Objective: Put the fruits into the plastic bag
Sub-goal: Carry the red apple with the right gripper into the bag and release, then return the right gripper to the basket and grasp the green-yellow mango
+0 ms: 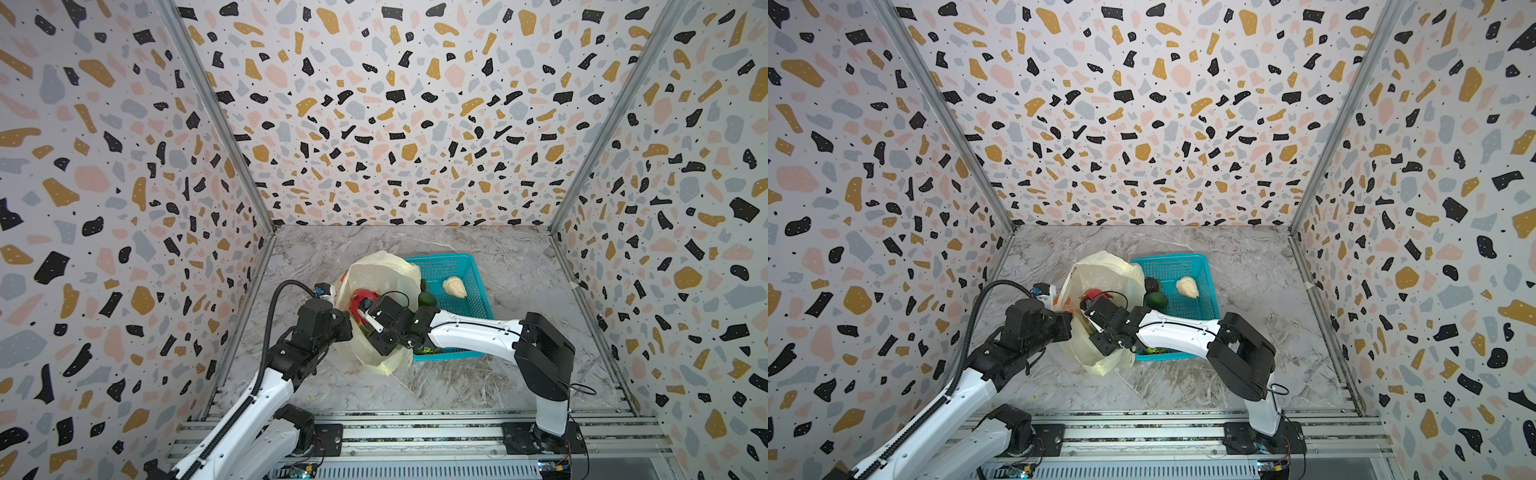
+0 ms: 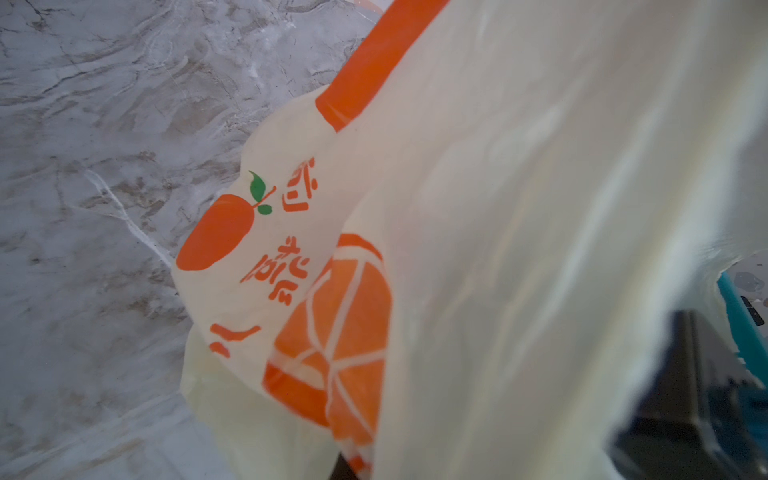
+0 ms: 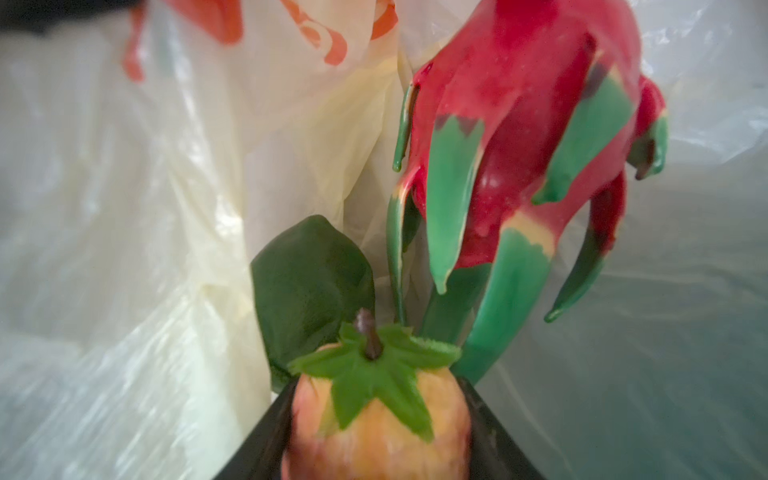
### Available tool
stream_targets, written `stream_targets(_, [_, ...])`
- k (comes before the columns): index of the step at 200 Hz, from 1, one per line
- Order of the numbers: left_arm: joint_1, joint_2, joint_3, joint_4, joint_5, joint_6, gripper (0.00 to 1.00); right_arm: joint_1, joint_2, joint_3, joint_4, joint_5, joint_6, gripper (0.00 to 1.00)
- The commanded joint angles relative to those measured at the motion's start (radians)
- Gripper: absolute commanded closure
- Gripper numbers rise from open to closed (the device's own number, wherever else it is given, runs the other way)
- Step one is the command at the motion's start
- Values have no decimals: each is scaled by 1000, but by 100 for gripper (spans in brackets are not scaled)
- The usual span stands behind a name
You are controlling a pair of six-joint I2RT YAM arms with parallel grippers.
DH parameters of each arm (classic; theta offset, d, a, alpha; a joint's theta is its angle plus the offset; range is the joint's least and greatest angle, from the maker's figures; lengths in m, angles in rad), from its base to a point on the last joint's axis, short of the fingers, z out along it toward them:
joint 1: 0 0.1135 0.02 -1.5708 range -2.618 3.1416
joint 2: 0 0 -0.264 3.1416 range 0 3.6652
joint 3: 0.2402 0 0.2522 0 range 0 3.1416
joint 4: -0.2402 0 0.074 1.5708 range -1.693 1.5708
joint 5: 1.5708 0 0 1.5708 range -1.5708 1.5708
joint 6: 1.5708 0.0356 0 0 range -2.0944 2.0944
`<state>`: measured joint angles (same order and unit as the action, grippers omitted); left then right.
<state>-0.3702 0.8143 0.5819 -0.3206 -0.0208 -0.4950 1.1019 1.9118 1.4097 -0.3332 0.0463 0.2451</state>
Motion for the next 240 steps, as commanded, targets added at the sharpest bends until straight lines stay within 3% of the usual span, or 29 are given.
stream_targets(1, [5,4,-10,26,-8,-10,100,-3,-46,4,-59,49,12,34])
stream_targets(40, [5,6,-12,28,-9,-10,100,-2,-141,-41,39,62,3,24])
stream_targets(92, [5,8,-10,25,-10,-12,100,-7,-291,-92,166,125,-15,22])
stream_targets(125, [5,16,-2,25,-11,-12,100,-14,-427,-198,264,236,10,22])
stream_targets(149, [5,18,-2,25,-13,-13,100,-28,-605,-362,361,424,113,22])
stream_targets(170, [5,20,-8,26,-15,-11,100,-96,-778,-513,347,547,335,22])
stream_targets(186, [5,22,-12,35,-11,-14,100,-226,-866,-605,284,463,506,22])
stream_targets(198, [5,28,-13,40,-7,-15,100,-330,-881,-646,245,344,555,22])
stream_targets(218, [4,40,-9,44,-1,-16,100,-438,-827,-650,231,105,480,22])
stream_targets(240, [4,51,-3,45,1,-13,100,-447,-719,-583,168,-60,348,22])
